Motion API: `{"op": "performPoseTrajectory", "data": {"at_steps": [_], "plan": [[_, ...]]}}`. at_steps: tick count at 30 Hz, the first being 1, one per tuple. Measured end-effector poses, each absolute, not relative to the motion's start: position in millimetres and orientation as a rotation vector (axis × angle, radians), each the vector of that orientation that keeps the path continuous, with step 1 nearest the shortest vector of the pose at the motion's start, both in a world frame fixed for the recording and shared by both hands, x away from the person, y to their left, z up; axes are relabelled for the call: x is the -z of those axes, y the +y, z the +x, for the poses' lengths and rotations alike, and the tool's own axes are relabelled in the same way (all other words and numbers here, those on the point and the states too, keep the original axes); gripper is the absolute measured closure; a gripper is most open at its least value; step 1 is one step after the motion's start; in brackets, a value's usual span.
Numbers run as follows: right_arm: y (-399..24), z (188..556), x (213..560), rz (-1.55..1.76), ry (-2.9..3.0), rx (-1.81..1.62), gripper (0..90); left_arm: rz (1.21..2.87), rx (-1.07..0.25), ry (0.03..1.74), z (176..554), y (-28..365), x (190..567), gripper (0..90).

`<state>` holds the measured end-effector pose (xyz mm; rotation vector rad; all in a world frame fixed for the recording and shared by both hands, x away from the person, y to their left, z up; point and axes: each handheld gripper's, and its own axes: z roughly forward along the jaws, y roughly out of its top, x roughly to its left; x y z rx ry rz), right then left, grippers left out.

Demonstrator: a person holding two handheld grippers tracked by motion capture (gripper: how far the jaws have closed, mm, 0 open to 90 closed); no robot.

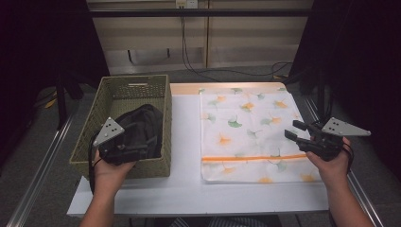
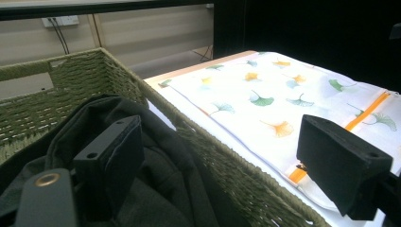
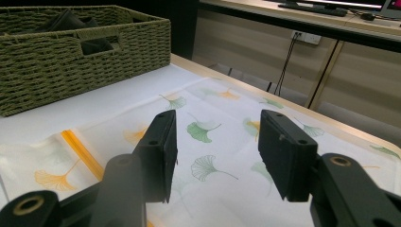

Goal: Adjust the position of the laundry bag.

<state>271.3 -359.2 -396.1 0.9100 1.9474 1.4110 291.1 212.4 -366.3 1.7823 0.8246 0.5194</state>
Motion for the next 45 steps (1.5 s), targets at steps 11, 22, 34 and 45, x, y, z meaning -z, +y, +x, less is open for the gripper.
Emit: {"op": "performPoseTrajectory", "data": {"at_steps": [11, 22, 34, 45], "plan": [[-359, 269, 391, 0.907, 1.929, -1.411, 47.8, 1.806, -0.424, 0.717, 289, 171, 355, 14.9], [-367, 265, 388, 0.916, 1.912, -1.417, 47.8, 1.85, -0.403, 0.655, 296, 128, 345, 15.1], [-369, 263, 387, 0.92, 1.904, -1.428, 48.2, 1.879, -0.277, 0.596, 299, 85, 365, 14.8], [-365, 263, 390, 0.918, 1.926, -1.411, 48.1, 2.003, -0.253, 0.678, 305, 51, 393, 15.6]]}}
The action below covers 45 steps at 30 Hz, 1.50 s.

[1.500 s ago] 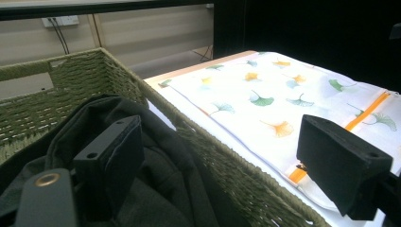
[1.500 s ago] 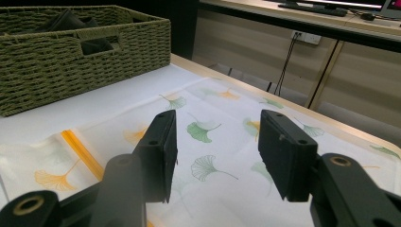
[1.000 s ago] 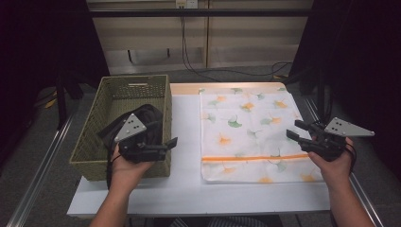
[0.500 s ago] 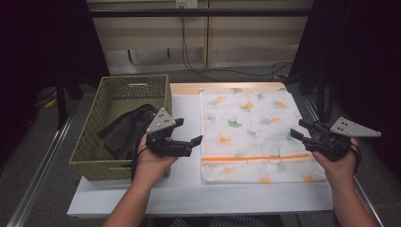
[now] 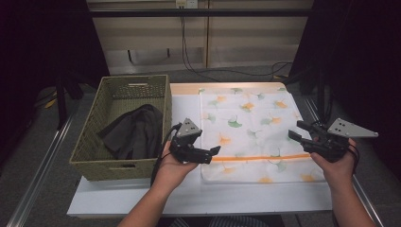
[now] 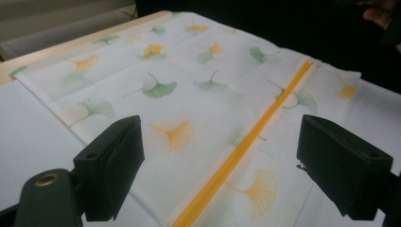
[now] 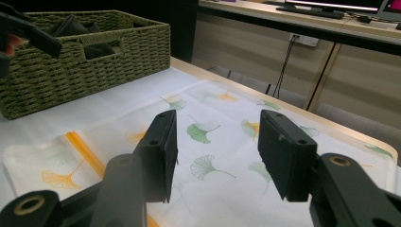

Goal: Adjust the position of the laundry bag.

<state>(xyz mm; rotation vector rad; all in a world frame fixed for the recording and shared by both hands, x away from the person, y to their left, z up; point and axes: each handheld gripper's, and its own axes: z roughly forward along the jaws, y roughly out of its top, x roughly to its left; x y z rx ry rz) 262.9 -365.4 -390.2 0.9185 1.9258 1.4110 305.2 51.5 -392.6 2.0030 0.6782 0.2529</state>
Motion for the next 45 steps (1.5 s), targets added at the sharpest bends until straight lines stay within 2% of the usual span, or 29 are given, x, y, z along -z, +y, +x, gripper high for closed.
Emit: {"op": "performPoseTrajectory", "data": {"at_steps": [3, 5, 16, 18, 25, 27, 29, 31, 33, 38, 40, 41, 42, 43, 45], "plan": [[-368, 261, 390, 0.916, 1.934, -1.411, 48.0, 2.101, -0.285, 0.733, 306, 42, 408, 16.9], [-369, 260, 390, 0.919, 1.926, -1.401, 48.0, 2.136, -0.26, 0.759, 308, 39, 417, 17.1], [-370, 259, 392, 0.922, 1.952, -1.407, 48.1, 2.204, -0.186, 0.849, 318, 35, 446, 17.7], [-369, 260, 393, 0.907, 1.959, -1.416, 48.1, 2.247, -0.141, 0.867, 323, 39, 450, 19.3], [-368, 263, 399, 0.925, 1.975, -1.414, 48.1, 2.287, -0.177, 0.903, 322, 31, 460, 22.4], [-367, 264, 401, 0.925, 1.989, -1.405, 48.1, 2.318, -0.125, 0.89, 323, 30, 462, 26.1], [-367, 264, 402, 0.921, 1.989, -1.403, 48.1, 2.32, -0.13, 0.879, 324, 30, 464, 33.3], [-367, 264, 402, 0.92, 1.999, -1.406, 48.1, 2.344, -0.161, 0.9, 324, 30, 464, 35.8], [-366, 264, 404, 0.933, 2.006, -1.412, 48.1, 2.347, -0.121, 0.89, 325, 31, 464, 41.9], [-368, 265, 406, 0.938, 2.024, -1.424, 48.1, 2.401, -0.228, 0.864, 321, 26, 466, 52.0], [-369, 266, 407, 0.938, 2.024, -1.434, 48.2, 2.407, -0.237, 0.863, 321, 26, 465, 57.7], [-370, 266, 408, 0.947, 2.026, -1.429, 48.2, 2.396, -0.243, 0.859, 321, 26, 466, 57.7], [-371, 266, 409, 0.954, 2.034, -1.432, 48.2, 2.405, -0.258, 0.854, 319, 26, 464, 71.0], [-372, 266, 410, 0.961, 2.023, -1.427, 48.2, 2.409, -0.274, 0.831, 317, 26, 463, 78.9], [-373, 266, 409, 0.971, 2.022, -1.427, 48.2, 2.406, -0.29, 0.824, 315, 27, 459, 84.1]]}}
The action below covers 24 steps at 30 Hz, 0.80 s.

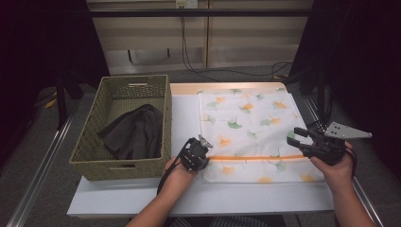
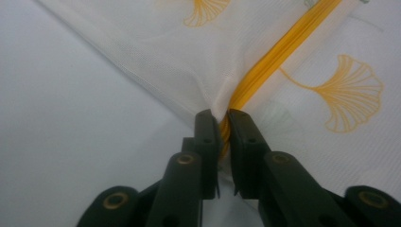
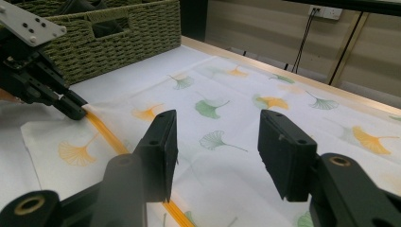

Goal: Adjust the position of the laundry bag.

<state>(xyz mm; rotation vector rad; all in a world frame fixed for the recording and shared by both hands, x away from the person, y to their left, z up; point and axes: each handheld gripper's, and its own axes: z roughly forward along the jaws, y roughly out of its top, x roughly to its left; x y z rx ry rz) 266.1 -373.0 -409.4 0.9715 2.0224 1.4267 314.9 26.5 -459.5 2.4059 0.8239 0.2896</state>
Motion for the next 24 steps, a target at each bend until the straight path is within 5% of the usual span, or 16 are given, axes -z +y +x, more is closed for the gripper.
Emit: {"op": "performPoseTrajectory", "data": {"at_steps": [24], "plan": [[-378, 262, 406, 0.984, 2.004, -1.43, 48.5, 2.543, -0.31, 0.734, 265, 74, 436, 82.1]]}}
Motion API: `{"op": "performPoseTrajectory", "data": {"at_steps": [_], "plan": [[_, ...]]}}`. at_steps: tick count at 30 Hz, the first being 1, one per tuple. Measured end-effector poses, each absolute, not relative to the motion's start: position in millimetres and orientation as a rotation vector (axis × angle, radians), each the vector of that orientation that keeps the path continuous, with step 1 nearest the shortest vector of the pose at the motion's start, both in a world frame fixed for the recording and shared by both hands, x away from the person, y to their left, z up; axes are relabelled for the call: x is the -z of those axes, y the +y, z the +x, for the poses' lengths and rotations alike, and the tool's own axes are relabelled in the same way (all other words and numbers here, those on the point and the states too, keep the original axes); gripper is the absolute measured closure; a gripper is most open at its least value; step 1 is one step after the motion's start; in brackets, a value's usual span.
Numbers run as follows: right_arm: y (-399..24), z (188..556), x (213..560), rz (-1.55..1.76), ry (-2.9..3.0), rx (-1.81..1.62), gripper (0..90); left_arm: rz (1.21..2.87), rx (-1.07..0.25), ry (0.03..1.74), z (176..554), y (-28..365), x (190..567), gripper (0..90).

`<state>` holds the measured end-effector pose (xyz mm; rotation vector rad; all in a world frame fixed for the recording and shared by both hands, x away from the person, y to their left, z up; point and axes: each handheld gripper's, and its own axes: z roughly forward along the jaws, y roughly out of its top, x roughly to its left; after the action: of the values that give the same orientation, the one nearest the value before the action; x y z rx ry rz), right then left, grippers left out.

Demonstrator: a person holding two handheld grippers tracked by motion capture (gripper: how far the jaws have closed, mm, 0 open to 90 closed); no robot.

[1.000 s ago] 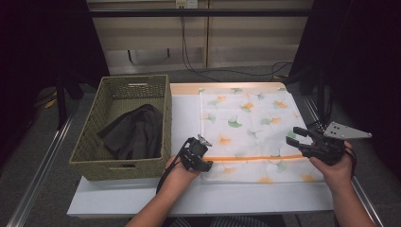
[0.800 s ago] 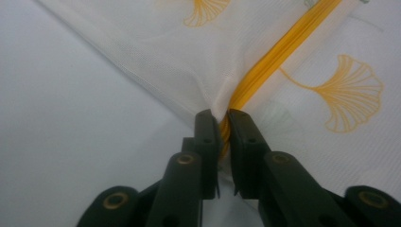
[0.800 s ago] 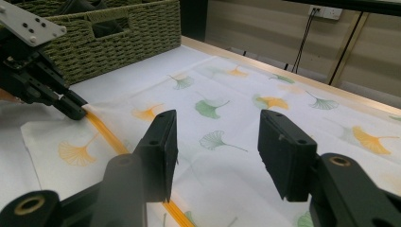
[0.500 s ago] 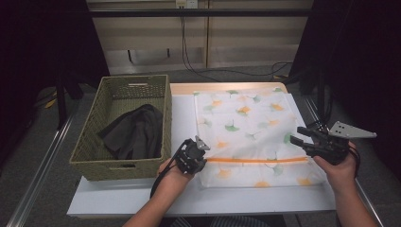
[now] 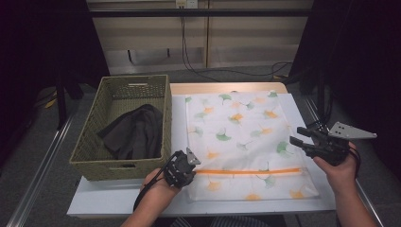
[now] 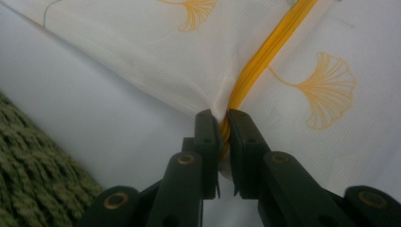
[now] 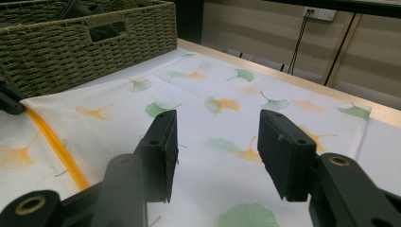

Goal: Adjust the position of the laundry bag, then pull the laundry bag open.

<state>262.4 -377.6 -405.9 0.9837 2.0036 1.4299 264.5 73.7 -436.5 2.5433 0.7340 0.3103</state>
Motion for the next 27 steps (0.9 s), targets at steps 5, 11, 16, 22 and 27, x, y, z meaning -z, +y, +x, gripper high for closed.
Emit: {"op": "performPoseTrajectory", "data": {"at_steps": [5, 11, 16, 22, 27], "plan": [[-379, 262, 407, 0.989, 2.008, -1.424, 48.5, 2.522, -0.282, 0.762, 268, 81, 439, 76.1], [-377, 260, 401, 0.994, 2.045, -1.382, 57.6, 2.477, -0.19, 0.658, 262, 75, 426, 57.9], [-378, 257, 393, 0.993, 2.074, -1.317, 65.8, 2.393, -0.131, 0.64, 261, 69, 420, 48.1], [-384, 250, 385, 1.002, 2.147, -1.284, 79.4, 2.355, -0.149, 0.594, 263, 55, 413, 34.9], [-387, 245, 392, 1.042, 2.214, -1.19, 82.0, 2.343, -0.155, 0.531, 268, 38, 407, 31.3]]}}
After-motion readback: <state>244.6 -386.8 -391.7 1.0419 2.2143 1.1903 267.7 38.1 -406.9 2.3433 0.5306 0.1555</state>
